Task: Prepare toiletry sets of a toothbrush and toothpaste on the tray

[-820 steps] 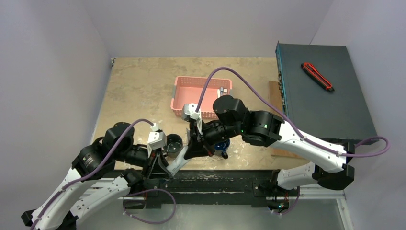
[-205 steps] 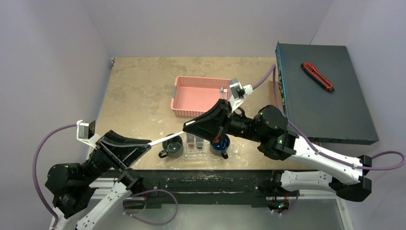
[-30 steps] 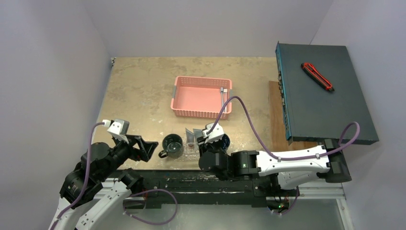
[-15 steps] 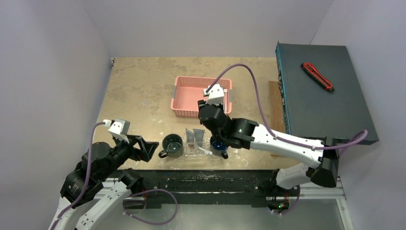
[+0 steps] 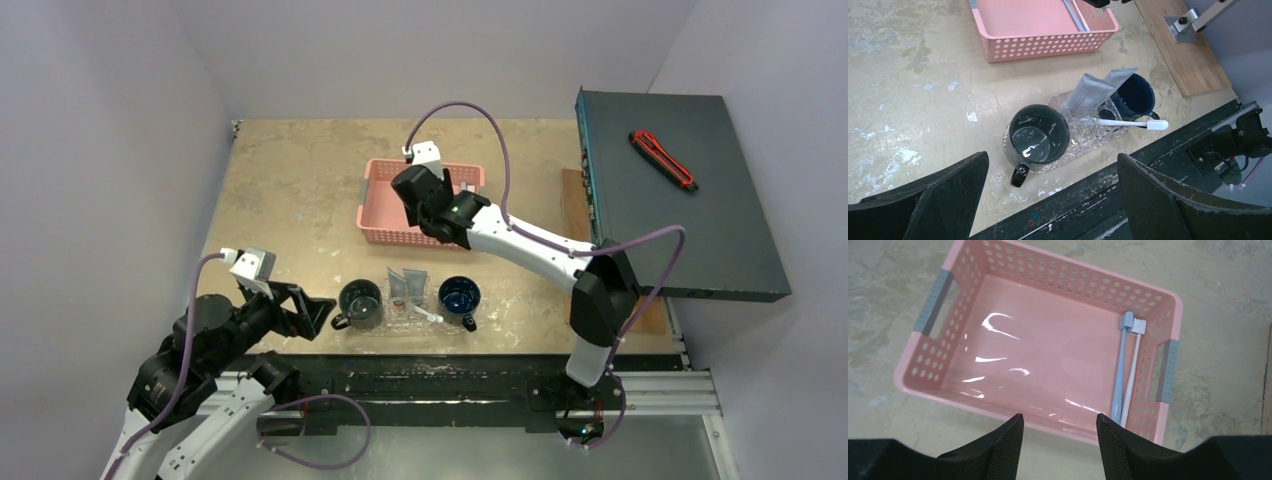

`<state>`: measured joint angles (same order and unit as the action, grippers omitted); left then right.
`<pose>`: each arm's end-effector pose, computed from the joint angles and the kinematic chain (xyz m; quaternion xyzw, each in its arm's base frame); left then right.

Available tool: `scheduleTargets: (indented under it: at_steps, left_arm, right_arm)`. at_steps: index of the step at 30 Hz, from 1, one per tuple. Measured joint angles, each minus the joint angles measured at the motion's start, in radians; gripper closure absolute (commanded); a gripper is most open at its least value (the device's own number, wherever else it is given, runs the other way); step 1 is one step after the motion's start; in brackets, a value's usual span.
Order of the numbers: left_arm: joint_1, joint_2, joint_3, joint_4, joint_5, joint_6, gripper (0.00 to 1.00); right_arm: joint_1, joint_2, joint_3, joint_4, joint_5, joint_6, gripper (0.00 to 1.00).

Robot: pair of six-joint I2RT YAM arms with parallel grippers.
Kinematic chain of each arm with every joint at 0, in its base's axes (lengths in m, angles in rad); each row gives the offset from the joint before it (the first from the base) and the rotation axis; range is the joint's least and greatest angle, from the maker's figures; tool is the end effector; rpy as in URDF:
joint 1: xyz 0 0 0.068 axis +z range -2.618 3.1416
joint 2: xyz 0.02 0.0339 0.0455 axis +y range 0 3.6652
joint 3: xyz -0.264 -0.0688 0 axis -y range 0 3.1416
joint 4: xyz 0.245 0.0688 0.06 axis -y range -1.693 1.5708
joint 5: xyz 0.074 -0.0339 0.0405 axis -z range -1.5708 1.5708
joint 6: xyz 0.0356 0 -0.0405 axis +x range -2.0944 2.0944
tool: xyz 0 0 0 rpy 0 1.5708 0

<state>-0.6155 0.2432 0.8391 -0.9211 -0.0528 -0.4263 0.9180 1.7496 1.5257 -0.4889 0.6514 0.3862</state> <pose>0.0310 -0.0196 0.3292 0.0614 0.8098 -0.2716 0.5164 0.2580 0.3019 0.3105 -0.0980 0.8663 0.0079 0.4898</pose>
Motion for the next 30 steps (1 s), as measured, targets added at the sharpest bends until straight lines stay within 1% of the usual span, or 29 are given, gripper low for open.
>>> scheduleTargets:
  at_steps: [8,15,20,30]
  left_arm:
    - [0.000,0.007,0.000,0.000,0.026,0.001,0.00]
    - [0.000,0.013,-0.002,0.000,0.037,0.001,0.00]
    - [0.000,0.013,-0.002,0.000,0.041,0.002,0.00]
    - [0.000,0.014,-0.002,0.000,0.042,0.002,0.00]
  right_arm:
    - [-0.150,0.163,0.061,-0.029,-0.100,-0.003,0.40]
    - [-0.244,0.275,0.128,-0.034,-0.208,-0.003,0.40]
    - [-0.288,0.329,0.160,-0.034,-0.251,-0.003,0.39]
    - [-0.331,0.417,0.229,-0.055,-0.277,-0.006,0.37]
